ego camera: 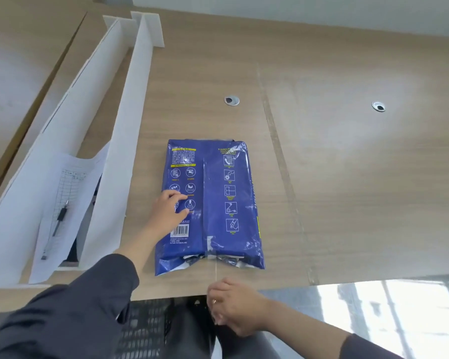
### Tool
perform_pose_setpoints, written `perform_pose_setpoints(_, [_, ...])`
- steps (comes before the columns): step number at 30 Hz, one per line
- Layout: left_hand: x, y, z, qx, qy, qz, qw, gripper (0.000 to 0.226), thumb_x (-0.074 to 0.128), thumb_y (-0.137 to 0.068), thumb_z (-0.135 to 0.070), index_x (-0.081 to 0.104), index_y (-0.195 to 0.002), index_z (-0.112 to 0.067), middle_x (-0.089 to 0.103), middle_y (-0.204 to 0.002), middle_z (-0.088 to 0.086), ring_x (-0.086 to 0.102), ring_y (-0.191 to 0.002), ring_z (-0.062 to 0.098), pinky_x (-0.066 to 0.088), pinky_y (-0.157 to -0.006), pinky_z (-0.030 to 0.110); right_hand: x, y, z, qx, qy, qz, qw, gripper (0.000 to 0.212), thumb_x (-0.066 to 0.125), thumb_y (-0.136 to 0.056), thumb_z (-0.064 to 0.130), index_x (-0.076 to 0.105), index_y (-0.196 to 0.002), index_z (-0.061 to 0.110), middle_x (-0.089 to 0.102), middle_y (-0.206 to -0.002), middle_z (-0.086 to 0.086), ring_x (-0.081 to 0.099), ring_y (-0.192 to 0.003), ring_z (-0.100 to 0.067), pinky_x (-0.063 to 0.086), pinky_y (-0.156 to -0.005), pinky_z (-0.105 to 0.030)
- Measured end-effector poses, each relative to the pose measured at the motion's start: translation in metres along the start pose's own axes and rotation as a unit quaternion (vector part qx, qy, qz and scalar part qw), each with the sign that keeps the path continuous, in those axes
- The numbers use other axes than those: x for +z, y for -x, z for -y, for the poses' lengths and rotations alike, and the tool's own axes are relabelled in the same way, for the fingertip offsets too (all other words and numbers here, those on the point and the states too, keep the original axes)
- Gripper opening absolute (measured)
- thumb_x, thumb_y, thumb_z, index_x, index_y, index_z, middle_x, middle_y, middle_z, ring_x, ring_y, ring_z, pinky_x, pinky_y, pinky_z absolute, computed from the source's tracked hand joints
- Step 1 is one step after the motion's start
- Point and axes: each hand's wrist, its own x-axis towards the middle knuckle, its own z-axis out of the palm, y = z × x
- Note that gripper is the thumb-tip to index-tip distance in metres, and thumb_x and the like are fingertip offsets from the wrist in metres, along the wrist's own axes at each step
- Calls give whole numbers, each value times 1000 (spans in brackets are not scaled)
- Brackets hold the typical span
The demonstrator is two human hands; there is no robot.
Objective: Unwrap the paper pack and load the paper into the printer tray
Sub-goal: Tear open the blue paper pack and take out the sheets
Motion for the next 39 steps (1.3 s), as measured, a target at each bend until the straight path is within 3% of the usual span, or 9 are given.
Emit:
perform_pose_setpoints(1, [0, 0, -1, 0, 0, 2, 1000, 38, 61, -85, -16, 55, -123, -11, 43, -130, 9, 43, -123, 23, 32, -106, 32, -7, -3, 5, 24, -55, 43, 997, 8, 61, -77, 6, 67, -79, 3, 65, -96, -15, 59, -101, -33, 45, -89, -39])
perform_pose_setpoints(8, [3, 10, -8, 16, -39, 11, 999, 36, 61, -86, -16, 57, -121, -10, 45, -134, 11, 43, -123, 29, 35, -108, 39, 5, -14, 11, 59, -124, -38, 990, 16, 51, -90, 12, 61, -95, 1, 59, -108, -20, 60, -78, -39, 49, -72, -41])
perform_pose_setpoints(12, [11, 24, -8, 53, -88, 12, 995, 37, 61, -85, -17, 58, -122, -14, 45, -140, 6, 40, -126, 29, 31, -106, 35, 1, -23, 1, 159, -127, -200, 959, 14, 56, -88, 14, 63, -94, 3, 63, -89, -19, 64, -76, -34, 54, -63, -35])
perform_pose_setpoints(14, [13, 32, -5, 74, -119, 19, 990, 40, 62, -84, -19, 57, -123, -15, 43, -143, 4, 37, -130, 27, 31, -107, 36, -10, -30, -18, 221, -93, -283, 929, 17, 62, -84, 13, 64, -98, 3, 62, -91, -18, 62, -84, -32, 54, -69, -35])
perform_pose_setpoints(16, [15, 41, -1, 94, -145, 32, 984, 45, 63, -83, -25, 54, -126, -18, 38, -148, 3, 32, -136, 24, 31, -110, 38, -21, -36, -37, 280, -76, -242, 926, 35, 64, -84, 23, 57, -114, 8, 55, -110, -16, 52, -101, -31, 45, -87, -40])
perform_pose_setpoints(19, [17, 51, 3, 106, -165, 75, 978, 58, 64, -82, -35, 44, -134, -20, 24, -156, 1, 16, -145, 21, 28, -114, 41, -31, -42, -57, 317, -50, -154, 935, 54, 66, -80, 36, 45, -128, 20, 45, -124, -9, 43, -111, -29, 37, -93, -38])
perform_pose_setpoints(26, [20, 59, -3, 97, -208, 119, 966, 85, 69, -75, -45, 27, -144, -18, 5, -159, 3, -1, -147, 25, 14, -118, 42, -46, -52, -69, 215, -64, -27, 974, 69, 67, -77, 23, 35, -138, 32, 35, -128, -7, 39, -114, -26, 40, -91, -41])
perform_pose_setpoints(32, [20, 62, -9, 95, -231, 130, 959, 86, 71, -75, -38, 23, -144, -18, 0, -160, 6, -4, -146, 28, 10, -119, 43, -59, -67, -67, 273, -133, -38, 952, 41, 39, -95, 25, 38, -135, 32, 41, -118, -11, 47, -107, -30, 43, -87, -43])
perform_pose_setpoints(39, [19, 63, -7, 104, -267, 140, 948, 86, 63, -81, -44, 14, -147, -19, -5, -160, 5, -7, -146, 27, 9, -119, 40, -60, -76, -62, 357, -123, -59, 924, 33, 46, -94, 39, 51, -112, 12, 50, -117, -14, 53, -106, -34, 44, -88, -46])
